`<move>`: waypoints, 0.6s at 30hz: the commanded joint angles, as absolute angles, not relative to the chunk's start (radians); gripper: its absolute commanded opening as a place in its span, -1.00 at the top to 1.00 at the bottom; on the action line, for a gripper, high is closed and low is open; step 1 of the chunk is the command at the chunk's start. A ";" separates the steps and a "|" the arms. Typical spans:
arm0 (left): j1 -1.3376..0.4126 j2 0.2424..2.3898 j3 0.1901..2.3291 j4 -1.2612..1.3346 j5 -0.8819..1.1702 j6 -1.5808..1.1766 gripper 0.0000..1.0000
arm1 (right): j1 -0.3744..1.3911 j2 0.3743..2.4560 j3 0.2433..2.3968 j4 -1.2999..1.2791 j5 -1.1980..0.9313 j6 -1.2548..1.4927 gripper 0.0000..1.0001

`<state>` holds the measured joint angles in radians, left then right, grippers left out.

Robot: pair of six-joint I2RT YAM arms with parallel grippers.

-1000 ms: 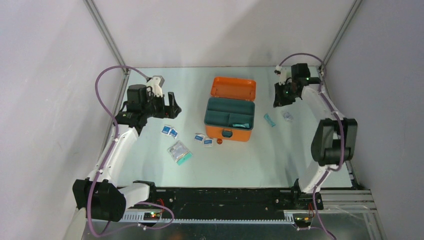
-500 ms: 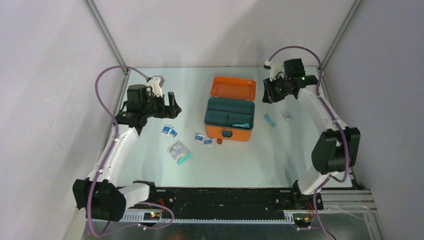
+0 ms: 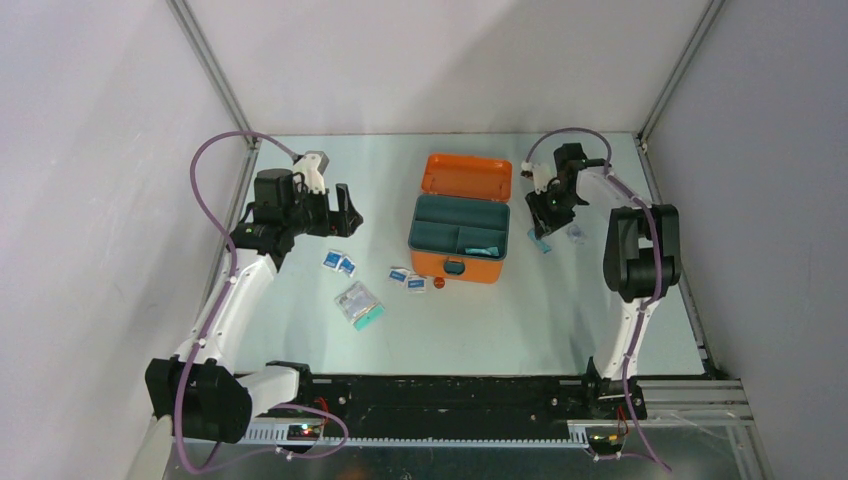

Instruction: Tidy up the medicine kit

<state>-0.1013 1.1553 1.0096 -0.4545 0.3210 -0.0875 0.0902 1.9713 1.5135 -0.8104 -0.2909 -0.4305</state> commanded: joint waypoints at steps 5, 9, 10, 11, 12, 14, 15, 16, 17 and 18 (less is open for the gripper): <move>-0.093 1.137 1.010 -0.429 0.330 -0.089 -0.84 | 0.106 2.046 1.551 -0.790 -0.212 -0.483 0.25; -0.093 1.138 1.013 -0.429 0.339 -0.093 -0.84 | 0.114 2.062 1.546 -0.791 -0.204 -0.491 0.30; -0.093 1.138 1.013 -0.429 0.338 -0.094 -0.84 | 0.115 2.068 1.545 -0.794 -0.201 -0.491 0.33; -0.093 1.137 1.013 -0.429 0.338 -0.092 -0.84 | 0.115 2.070 1.544 -0.796 -0.195 -0.491 0.34; -0.092 1.137 1.012 -0.429 0.338 -0.092 -0.84 | 0.115 2.074 1.543 -0.797 -0.192 -0.492 0.37; -0.093 1.135 1.010 -0.429 0.340 -0.092 -0.84 | 0.115 2.076 1.540 -0.798 -0.187 -0.492 0.46; -0.092 1.136 1.010 -0.429 0.340 -0.092 -0.84 | 0.114 2.078 1.541 -0.801 -0.186 -0.490 0.50; -0.092 1.135 1.010 -0.429 0.340 -0.093 -0.84 | 0.114 2.079 1.544 -0.803 -0.185 -0.487 0.61; -0.092 1.135 1.011 -0.429 0.341 -0.093 -0.84 | 0.112 2.079 1.547 -0.815 -0.189 -0.486 0.72; -0.093 1.135 1.011 -0.429 0.343 -0.094 -0.84 | 0.112 2.076 1.549 -0.821 -0.193 -0.484 0.76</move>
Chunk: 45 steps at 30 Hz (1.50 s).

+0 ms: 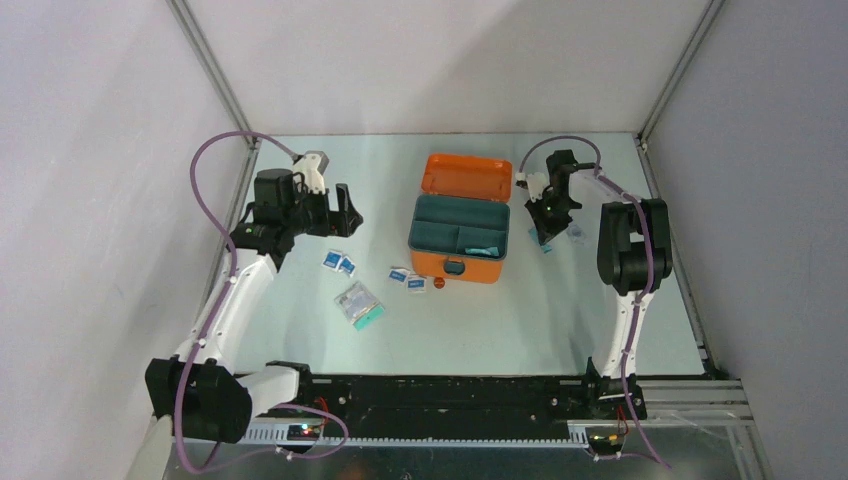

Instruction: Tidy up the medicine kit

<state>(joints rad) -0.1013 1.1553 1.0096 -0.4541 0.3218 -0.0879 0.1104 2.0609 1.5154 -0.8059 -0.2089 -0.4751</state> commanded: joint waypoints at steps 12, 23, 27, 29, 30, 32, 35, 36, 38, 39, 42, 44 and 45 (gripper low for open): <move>-0.092 1.144 1.014 -0.429 0.355 -0.098 -0.84 | 0.105 1.726 1.481 -0.837 -0.325 -0.437 1.00; -0.093 1.137 1.010 -0.426 0.356 -0.099 -0.84 | 0.335 1.496 1.490 -0.831 -0.428 -0.618 1.00; -0.093 1.125 1.003 -0.426 0.353 -0.097 -0.84 | 0.465 1.516 1.470 -0.846 -0.369 -0.706 1.00; -0.092 1.122 1.001 -0.425 0.353 -0.097 -0.84 | 0.516 1.550 1.469 -0.860 -0.314 -0.751 1.00; -0.092 1.121 1.000 -0.425 0.353 -0.097 -0.84 | 0.533 1.557 1.465 -0.865 -0.296 -0.768 1.00; -0.093 1.119 1.000 -0.425 0.351 -0.096 -0.84 | 0.579 1.567 1.448 -0.861 -0.243 -0.818 1.00; -0.092 1.119 1.000 -0.424 0.350 -0.098 -0.84 | 0.648 1.570 1.416 -0.834 -0.139 -0.902 1.00; -0.092 1.121 1.000 -0.424 0.351 -0.097 -0.84 | 0.660 1.573 1.403 -0.831 -0.112 -0.918 1.00; -0.092 1.124 1.000 -0.423 0.353 -0.098 -0.85 | 0.690 1.589 1.392 -0.825 -0.029 -0.975 0.99; -0.092 1.124 1.000 -0.423 0.354 -0.098 -0.84 | 0.704 1.602 1.388 -0.821 0.029 -0.984 0.99; -0.093 1.125 1.000 -0.421 0.354 -0.098 -0.85 | 0.718 1.614 1.384 -0.817 0.081 -1.006 0.97; -0.092 1.126 0.998 -0.421 0.354 -0.098 -0.85 | 0.723 1.615 1.383 -0.817 0.084 -1.009 0.95; -0.092 1.126 0.997 -0.419 0.354 -0.097 -0.85 | 0.725 1.615 1.383 -0.818 0.086 -1.009 0.95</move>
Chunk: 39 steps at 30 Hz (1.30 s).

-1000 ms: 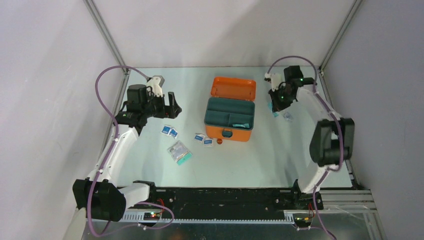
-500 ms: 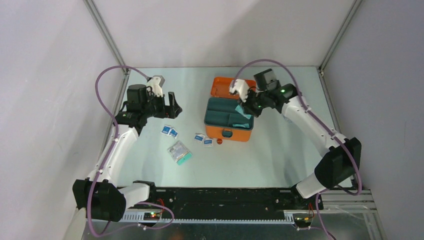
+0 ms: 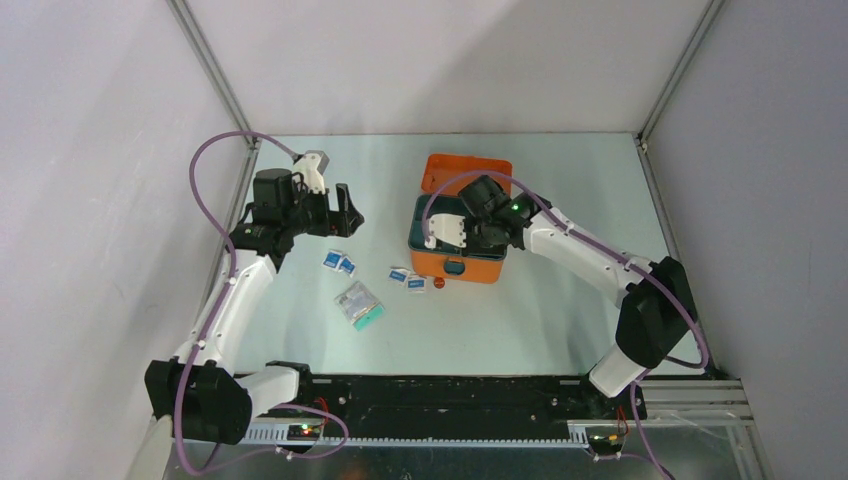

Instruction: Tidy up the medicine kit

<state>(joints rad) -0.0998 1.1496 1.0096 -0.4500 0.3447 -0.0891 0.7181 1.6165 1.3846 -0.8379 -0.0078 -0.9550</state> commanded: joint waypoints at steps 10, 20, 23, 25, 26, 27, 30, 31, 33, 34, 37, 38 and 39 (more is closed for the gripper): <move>-0.093 1.131 0.993 -0.415 0.356 -0.097 -0.85 | 0.724 1.617 1.358 -0.814 0.111 -1.009 0.82; -0.092 1.135 0.991 -0.413 0.354 -0.094 -0.85 | 0.717 1.607 1.358 -0.830 0.041 -0.987 0.70; -0.092 1.139 0.991 -0.412 0.354 -0.095 -0.85 | 0.715 1.606 1.358 -0.838 0.037 -0.974 0.71; -0.093 1.140 0.991 -0.412 0.354 -0.095 -0.85 | 0.706 1.592 1.358 -0.815 0.043 -0.950 0.72; -0.092 1.140 0.992 -0.411 0.356 -0.095 -0.85 | 0.691 1.575 1.358 -0.780 0.043 -0.938 0.72; -0.093 1.143 0.993 -0.412 0.356 -0.095 -0.85 | 0.682 1.564 1.363 -0.760 0.041 -0.904 0.73; -0.093 1.145 0.993 -0.411 0.354 -0.098 -0.85 | 0.596 1.506 1.365 -0.582 0.066 -0.756 0.76; -0.092 1.146 0.994 -0.411 0.354 -0.098 -0.85 | 0.566 1.495 1.365 -0.552 0.061 -0.662 0.75; -0.092 1.147 0.993 -0.411 0.354 -0.098 -0.85 | 0.424 1.467 1.363 -0.480 0.032 -0.513 0.45; -0.092 1.148 0.993 -0.411 0.354 -0.098 -0.85 | 0.379 1.461 1.361 -0.449 0.000 -0.462 0.32; -0.093 1.150 0.994 -0.410 0.359 -0.100 -0.85 | 0.153 1.513 1.367 -0.432 -0.141 -0.253 -0.03; -0.092 1.150 0.994 -0.409 0.361 -0.100 -0.85 | 0.117 1.539 1.386 -0.459 -0.165 -0.229 -0.05; -0.092 1.150 0.994 -0.409 0.362 -0.100 -0.85 | 0.061 1.597 1.401 -0.482 -0.192 -0.203 -0.07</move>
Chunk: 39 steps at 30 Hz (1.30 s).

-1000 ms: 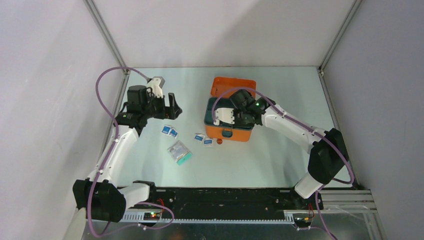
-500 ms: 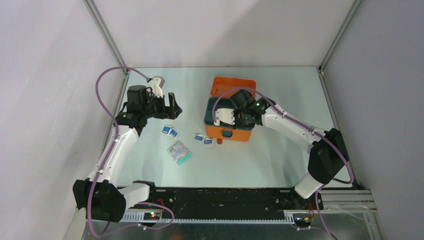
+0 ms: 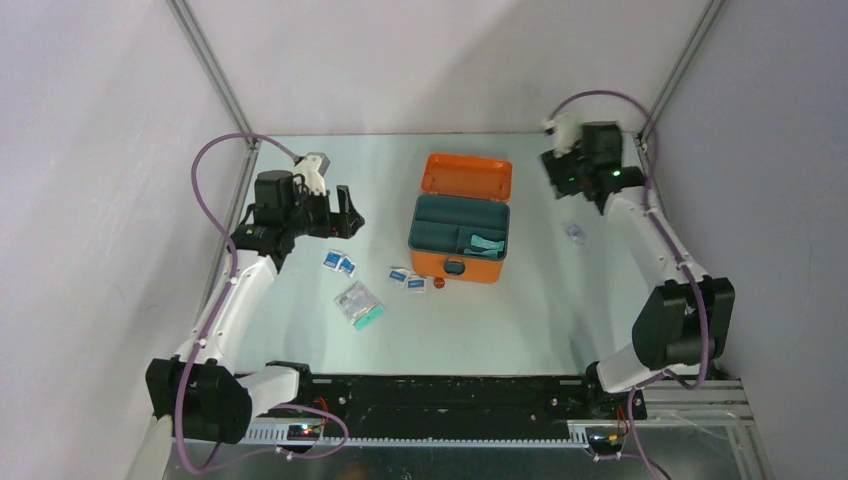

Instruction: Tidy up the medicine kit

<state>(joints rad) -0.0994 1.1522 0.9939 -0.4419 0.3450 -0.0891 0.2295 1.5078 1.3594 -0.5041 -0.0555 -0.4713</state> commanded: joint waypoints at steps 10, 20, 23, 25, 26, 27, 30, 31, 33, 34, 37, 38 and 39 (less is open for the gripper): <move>-0.093 1.148 0.981 -0.408 0.355 -0.099 -0.85 | -0.057 1.848 1.430 -0.546 -0.161 -0.212 -0.14; -0.087 1.279 0.965 -0.398 0.262 -0.158 -0.88 | -0.060 1.918 1.433 -0.552 -0.127 -0.232 -0.15; -0.082 1.358 0.969 -0.408 0.228 -0.194 -0.87 | -0.062 1.916 1.432 -0.559 -0.113 -0.240 -0.15; -0.078 1.399 0.970 -0.422 0.226 -0.213 -0.85 | -0.065 1.915 1.429 -0.562 -0.106 -0.242 -0.15; -0.078 1.410 0.970 -0.426 0.231 -0.217 -0.84 | -0.066 1.917 1.428 -0.563 -0.101 -0.245 -0.15; -0.078 1.425 0.970 -0.432 0.235 -0.224 -0.84 | -0.068 1.920 1.427 -0.566 -0.099 -0.246 -0.15; -0.077 1.437 0.972 -0.434 0.271 -0.238 -0.83 | -0.073 1.944 1.427 -0.572 -0.105 -0.249 -0.15; -0.077 1.437 0.975 -0.434 0.278 -0.244 -0.83 | -0.073 1.950 1.429 -0.575 -0.108 -0.251 -0.14; -0.078 1.429 0.986 -0.434 0.292 -0.250 -0.83 | -0.074 1.969 1.435 -0.583 -0.113 -0.253 -0.11; -0.078 1.425 0.986 -0.434 0.297 -0.251 -0.83 | -0.074 1.981 1.437 -0.588 -0.113 -0.254 -0.08; -0.077 1.404 0.981 -0.433 0.303 -0.251 -0.83 | -0.074 2.003 1.448 -0.599 -0.115 -0.265 -0.03; -0.077 1.397 0.981 -0.433 0.302 -0.249 -0.83 | -0.074 2.014 1.450 -0.608 -0.115 -0.266 0.00; -0.076 1.395 0.978 -0.434 0.304 -0.247 -0.83 | -0.074 2.023 1.456 -0.611 -0.115 -0.268 0.03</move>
